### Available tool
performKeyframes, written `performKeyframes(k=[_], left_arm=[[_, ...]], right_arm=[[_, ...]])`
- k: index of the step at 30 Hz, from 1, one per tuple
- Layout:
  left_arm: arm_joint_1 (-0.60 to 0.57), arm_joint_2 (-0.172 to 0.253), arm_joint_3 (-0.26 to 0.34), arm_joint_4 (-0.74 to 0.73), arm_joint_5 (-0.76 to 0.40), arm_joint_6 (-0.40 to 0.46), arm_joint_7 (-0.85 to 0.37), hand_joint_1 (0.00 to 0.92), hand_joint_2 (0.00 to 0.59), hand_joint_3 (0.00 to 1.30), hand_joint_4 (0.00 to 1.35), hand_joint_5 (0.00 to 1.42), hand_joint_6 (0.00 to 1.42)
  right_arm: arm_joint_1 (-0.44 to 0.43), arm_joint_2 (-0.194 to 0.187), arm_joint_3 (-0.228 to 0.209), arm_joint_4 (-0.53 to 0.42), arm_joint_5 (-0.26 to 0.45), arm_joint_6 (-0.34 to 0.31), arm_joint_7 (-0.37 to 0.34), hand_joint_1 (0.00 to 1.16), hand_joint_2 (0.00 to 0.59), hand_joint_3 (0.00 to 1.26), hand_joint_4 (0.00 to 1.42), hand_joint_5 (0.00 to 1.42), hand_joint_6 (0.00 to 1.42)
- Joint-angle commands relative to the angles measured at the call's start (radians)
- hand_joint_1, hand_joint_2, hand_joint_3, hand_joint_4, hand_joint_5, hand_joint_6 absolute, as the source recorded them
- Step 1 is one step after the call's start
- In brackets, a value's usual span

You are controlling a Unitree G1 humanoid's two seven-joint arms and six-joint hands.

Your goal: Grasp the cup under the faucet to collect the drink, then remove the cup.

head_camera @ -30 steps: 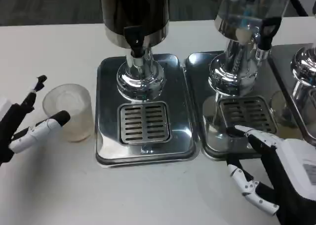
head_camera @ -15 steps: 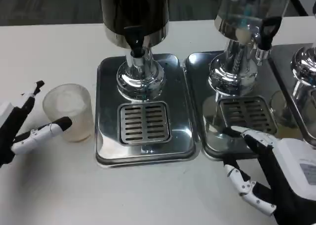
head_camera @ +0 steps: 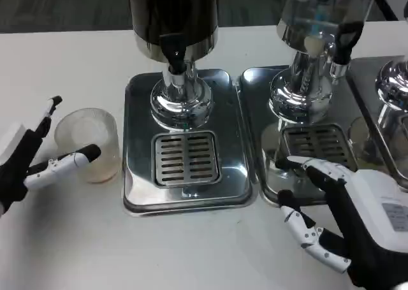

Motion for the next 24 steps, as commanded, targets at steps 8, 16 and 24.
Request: performKeyframes(k=[8,16,24], left_arm=[[-0.079,-0.011,-0.079,0.111,0.045,-0.011,0.048,0.000,0.000,0.00,0.00,0.10,0.24],[-0.112,-0.015,-0.110,0.162,0.064,-0.026,0.103,0.000,0.000,0.00,0.00,0.14,0.27],[-0.129,-0.031,-0.143,0.199,0.087,-0.040,0.178,0.002,0.000,0.00,0.00,0.18,0.31]], right_arm=[[-0.001,0.011,-0.004,-0.018,0.014,0.002,0.034,0.28,0.435,0.34,0.28,0.27,0.34],[0.017,0.011,-0.011,-0.028,0.030,0.001,0.047,0.27,0.439,0.35,0.28,0.27,0.36],[0.023,0.009,-0.022,-0.039,0.032,0.000,0.065,0.26,0.436,0.35,0.28,0.27,0.36]])
